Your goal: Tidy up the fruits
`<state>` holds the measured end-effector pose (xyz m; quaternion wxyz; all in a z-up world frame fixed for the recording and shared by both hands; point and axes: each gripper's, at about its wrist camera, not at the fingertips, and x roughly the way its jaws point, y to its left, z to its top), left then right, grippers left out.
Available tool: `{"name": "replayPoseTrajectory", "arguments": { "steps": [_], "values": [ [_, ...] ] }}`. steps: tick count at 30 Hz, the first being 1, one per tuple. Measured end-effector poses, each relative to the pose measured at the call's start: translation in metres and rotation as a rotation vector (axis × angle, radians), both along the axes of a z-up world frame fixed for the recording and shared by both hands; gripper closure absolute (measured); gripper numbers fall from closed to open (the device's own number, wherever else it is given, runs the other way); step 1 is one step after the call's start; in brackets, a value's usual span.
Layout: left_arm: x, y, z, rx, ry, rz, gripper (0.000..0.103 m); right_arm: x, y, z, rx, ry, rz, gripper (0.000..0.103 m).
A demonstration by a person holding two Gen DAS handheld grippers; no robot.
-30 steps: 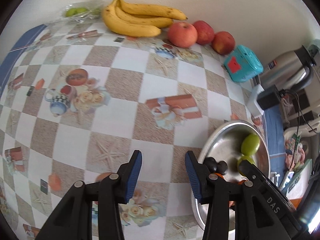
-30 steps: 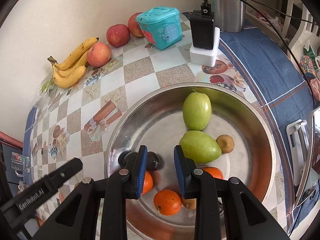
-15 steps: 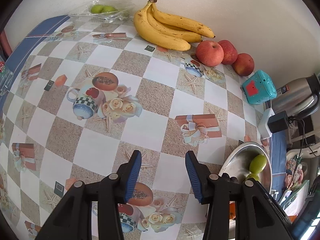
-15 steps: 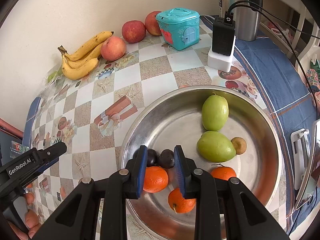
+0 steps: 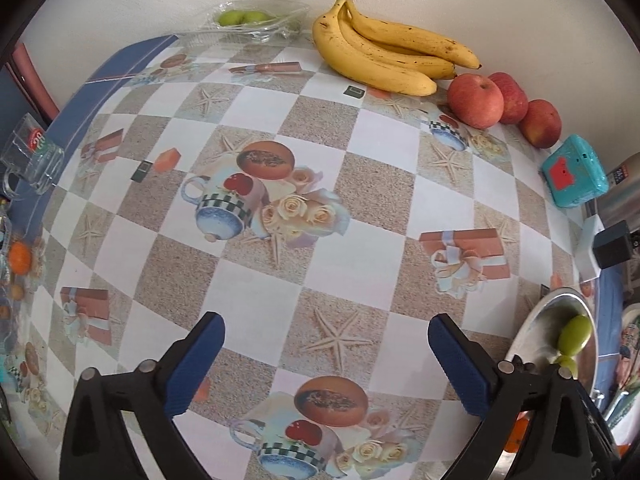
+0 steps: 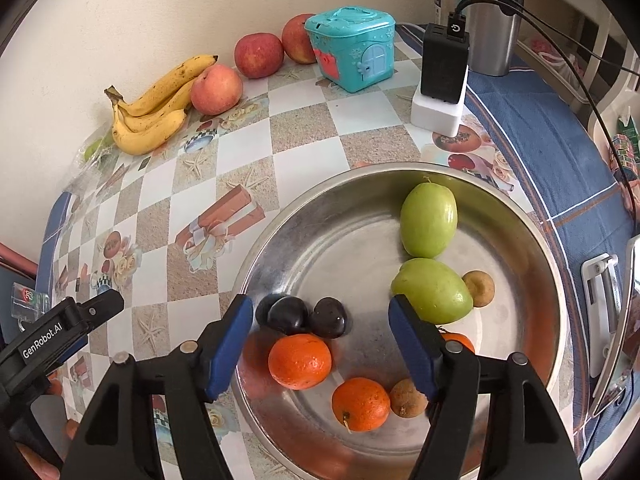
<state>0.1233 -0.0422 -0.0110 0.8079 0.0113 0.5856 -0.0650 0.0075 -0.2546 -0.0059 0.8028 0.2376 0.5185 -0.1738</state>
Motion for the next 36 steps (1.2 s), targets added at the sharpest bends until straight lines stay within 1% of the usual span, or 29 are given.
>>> {"name": "replayPoseTrajectory", "arguments": {
  "steps": [1, 2, 6, 8, 14, 23, 29, 36],
  "values": [
    [0.0, 0.0, -0.001, 0.009, -0.004, -0.002, 0.0, 0.0, 0.001, 0.0, -0.005, 0.001, 0.002, 0.019],
    [0.0, 0.0, -0.002, 0.018, -0.008, -0.004, 0.0, 0.001, 0.001, -0.001, -0.012, 0.0, 0.002, 0.015],
    [0.0, 0.001, -0.007, 0.073, -0.017, -0.006, 0.0, 0.001, 0.002, -0.003, -0.015, -0.003, 0.0, 0.014],
    [-0.001, 0.002, -0.008, 0.09, -0.023, -0.011, 0.0, 0.001, 0.003, -0.003, -0.014, -0.004, 0.002, 0.012],
    [-0.005, 0.003, -0.006, 0.134, -0.07, -0.037, 0.0, 0.0, 0.01, -0.005, -0.036, -0.002, 0.018, 0.012],
    [-0.015, 0.003, -0.004, 0.168, -0.108, -0.065, 0.0, -0.004, 0.016, -0.003, -0.052, -0.009, 0.031, 0.012],
    [-0.025, 0.007, 0.0, 0.165, -0.135, -0.08, 0.0, -0.009, 0.019, -0.001, -0.057, -0.016, 0.031, 0.012],
    [-0.041, 0.013, 0.011, 0.148, -0.168, -0.105, 0.0, -0.019, 0.027, 0.004, -0.098, -0.021, 0.041, 0.012]
  ]
}}
